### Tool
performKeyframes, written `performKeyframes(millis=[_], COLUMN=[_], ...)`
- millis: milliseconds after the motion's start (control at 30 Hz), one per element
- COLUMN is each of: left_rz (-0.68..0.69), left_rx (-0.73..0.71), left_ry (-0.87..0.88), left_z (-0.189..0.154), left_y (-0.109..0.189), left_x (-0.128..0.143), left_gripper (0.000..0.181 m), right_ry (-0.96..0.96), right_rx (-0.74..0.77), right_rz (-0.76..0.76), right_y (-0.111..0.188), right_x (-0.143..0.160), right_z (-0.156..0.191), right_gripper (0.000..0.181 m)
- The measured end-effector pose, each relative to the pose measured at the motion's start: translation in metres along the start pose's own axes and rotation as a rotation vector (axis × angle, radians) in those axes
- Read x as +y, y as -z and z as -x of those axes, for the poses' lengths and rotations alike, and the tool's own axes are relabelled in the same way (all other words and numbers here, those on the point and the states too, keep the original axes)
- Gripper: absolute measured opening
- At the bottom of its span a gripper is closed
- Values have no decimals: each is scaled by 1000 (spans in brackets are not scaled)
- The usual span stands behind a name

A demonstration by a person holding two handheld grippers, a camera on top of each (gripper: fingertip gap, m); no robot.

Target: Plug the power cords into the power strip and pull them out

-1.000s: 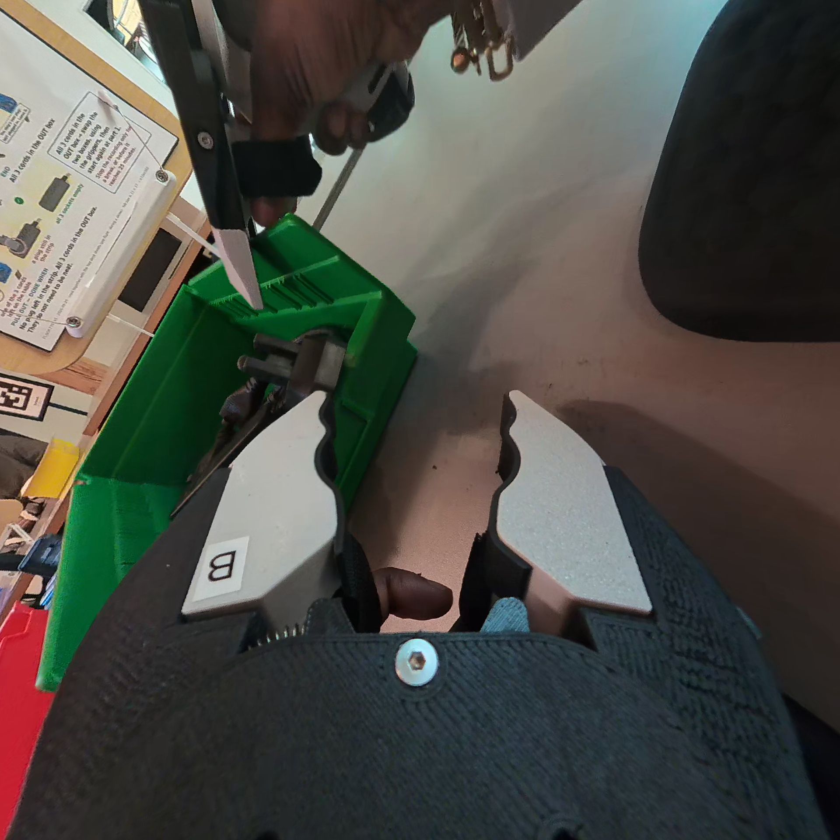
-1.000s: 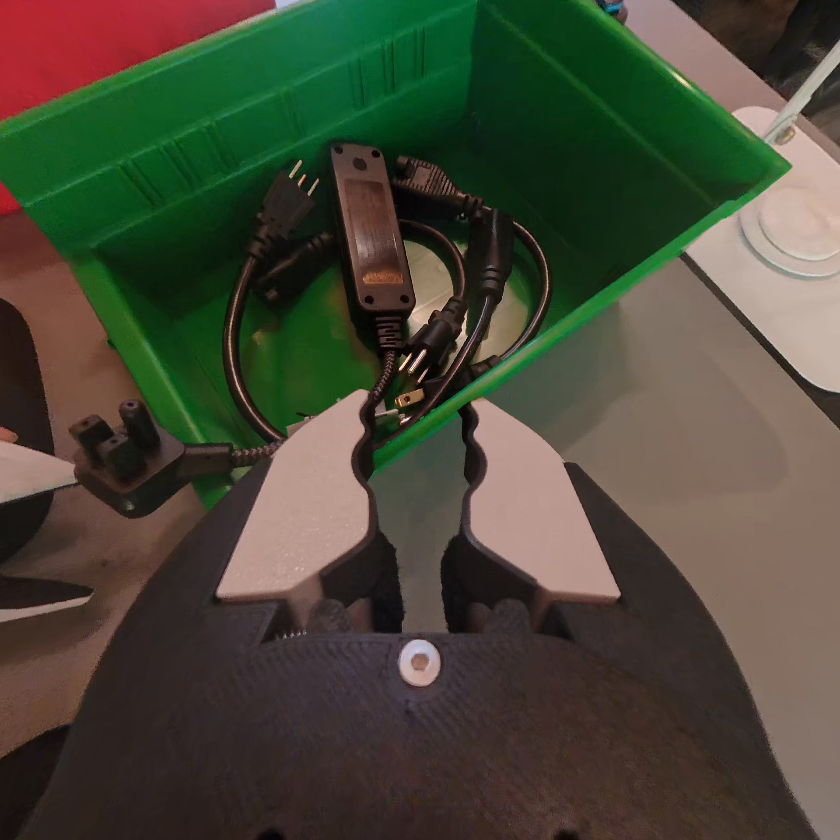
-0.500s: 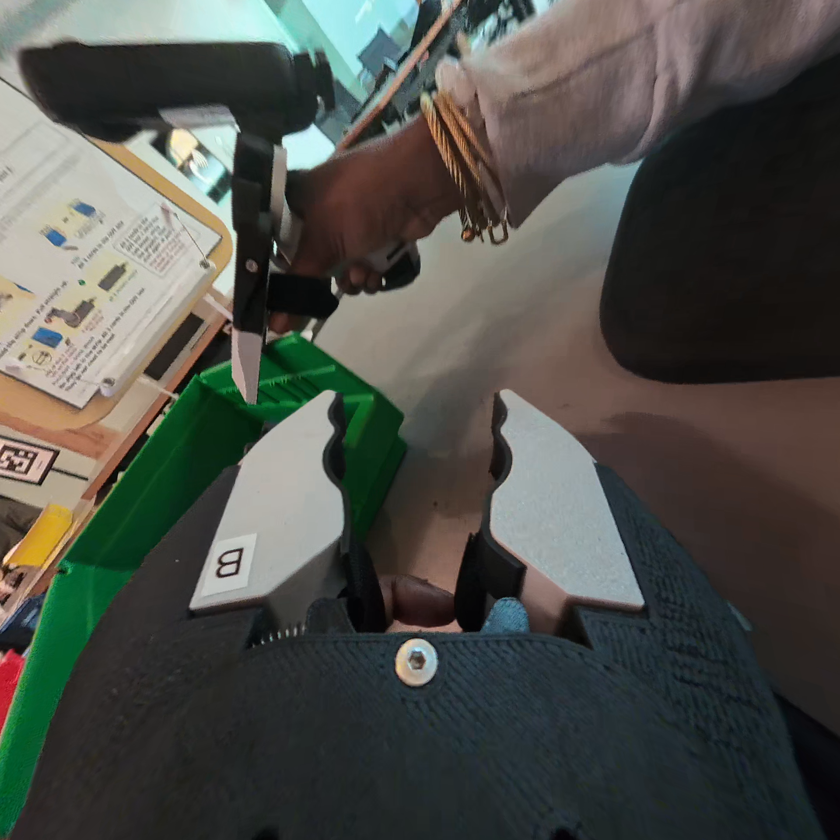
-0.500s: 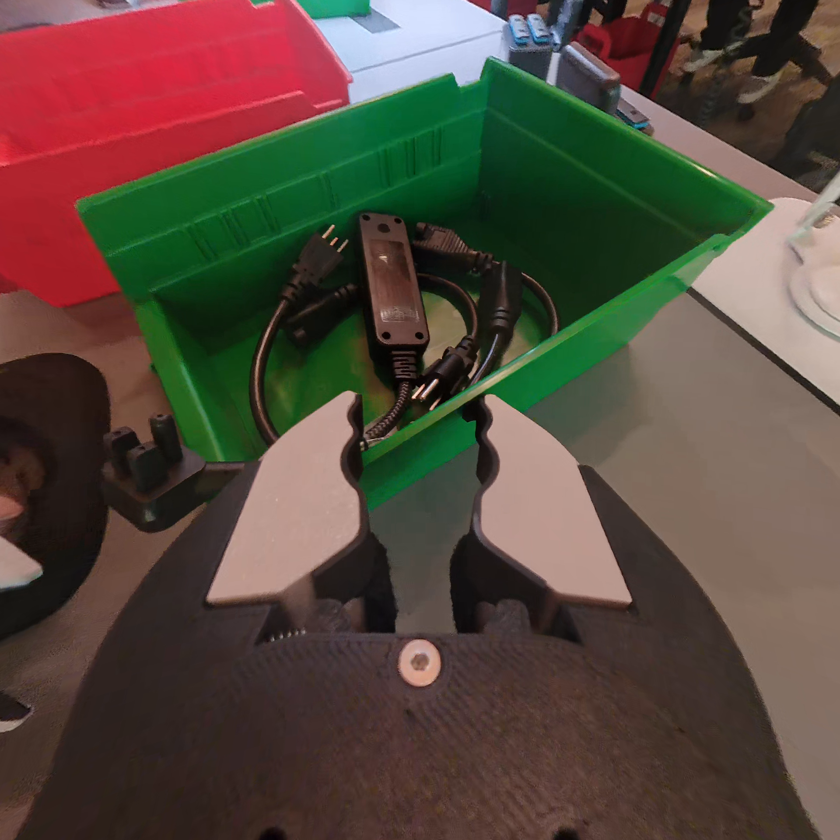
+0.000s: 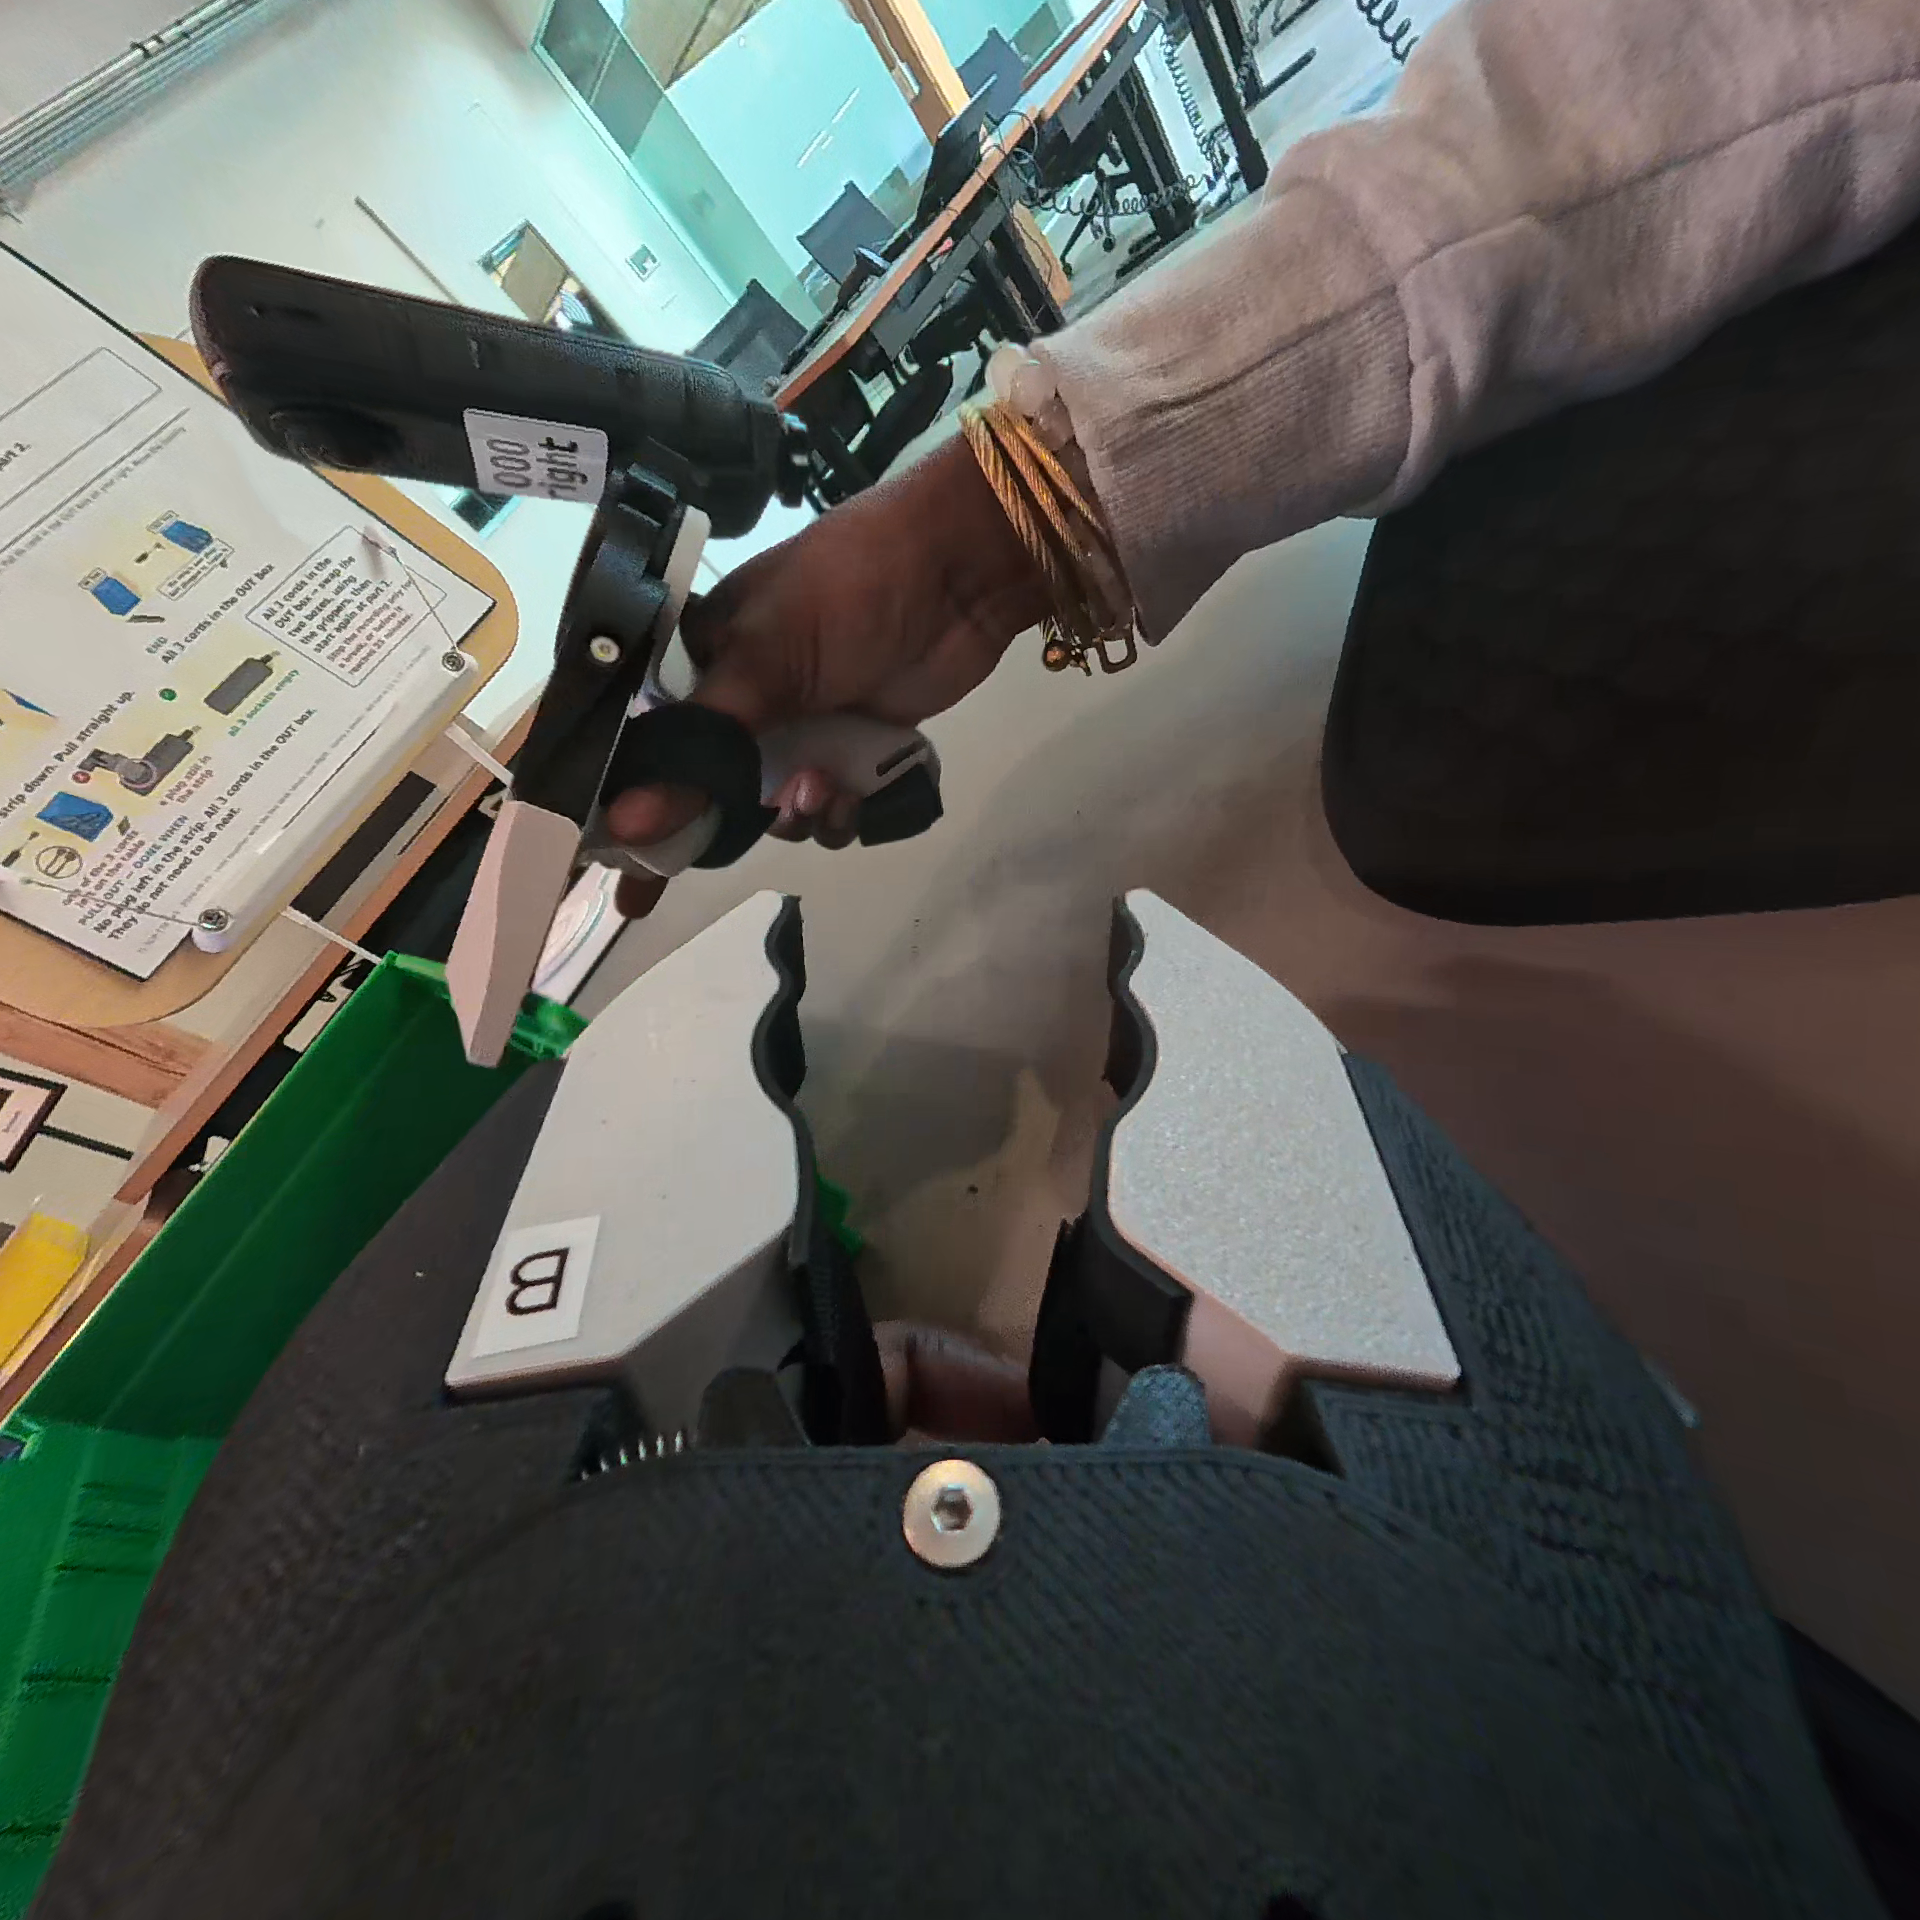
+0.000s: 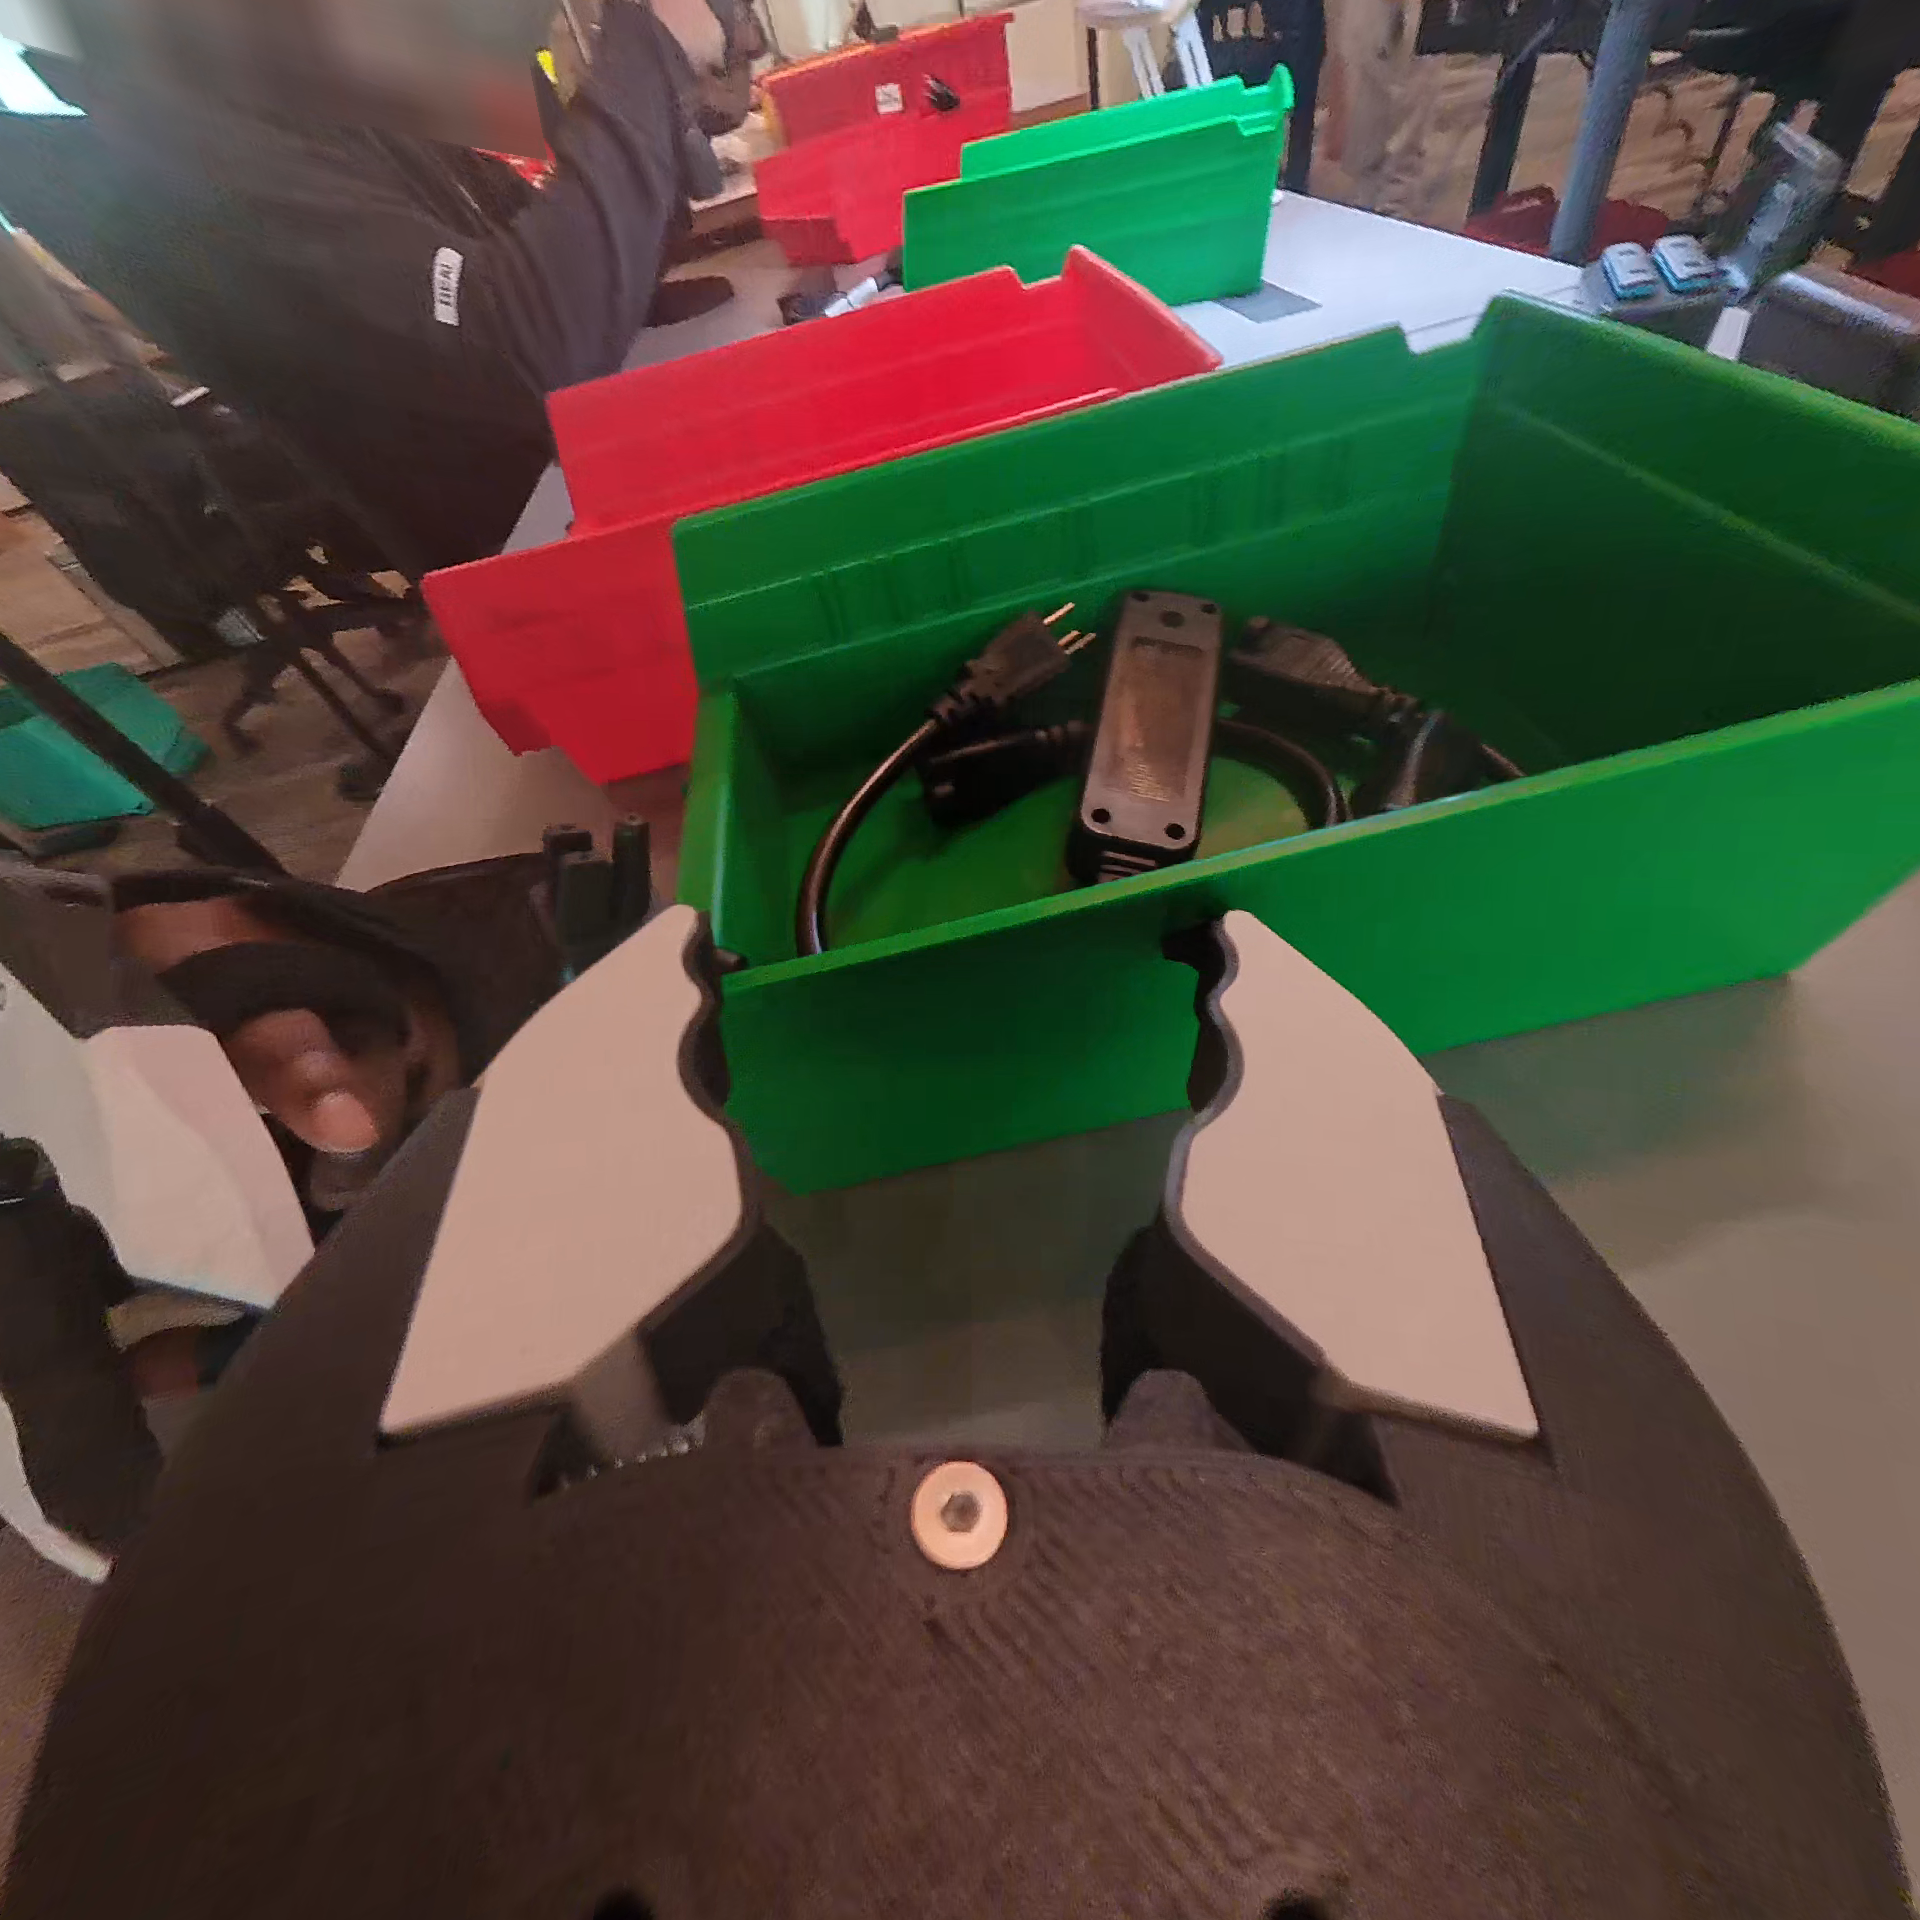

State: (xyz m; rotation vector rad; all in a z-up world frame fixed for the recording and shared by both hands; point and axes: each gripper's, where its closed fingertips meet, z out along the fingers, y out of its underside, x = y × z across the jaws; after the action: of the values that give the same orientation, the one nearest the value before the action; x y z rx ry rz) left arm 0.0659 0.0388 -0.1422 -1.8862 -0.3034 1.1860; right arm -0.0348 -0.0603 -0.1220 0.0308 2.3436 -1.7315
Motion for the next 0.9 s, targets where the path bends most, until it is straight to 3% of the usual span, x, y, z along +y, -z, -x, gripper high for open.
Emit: performKeyframes(millis=[433,733,900], left_rz=[12,13,-80], left_rx=[-1,-13,-200], left_ry=[-10,-21,62], left_z=[0,0,28], left_y=[0,0,19], left_x=[2,2,-14], left_gripper=[56,56,56], right_ry=[160,169,212], right_rx=[-31,-43,57], right_rz=[29,27,-21], right_y=[-21,-30,-17], right_x=[8,14,14], right_z=[19,23,7], right_gripper=[146,146,137])
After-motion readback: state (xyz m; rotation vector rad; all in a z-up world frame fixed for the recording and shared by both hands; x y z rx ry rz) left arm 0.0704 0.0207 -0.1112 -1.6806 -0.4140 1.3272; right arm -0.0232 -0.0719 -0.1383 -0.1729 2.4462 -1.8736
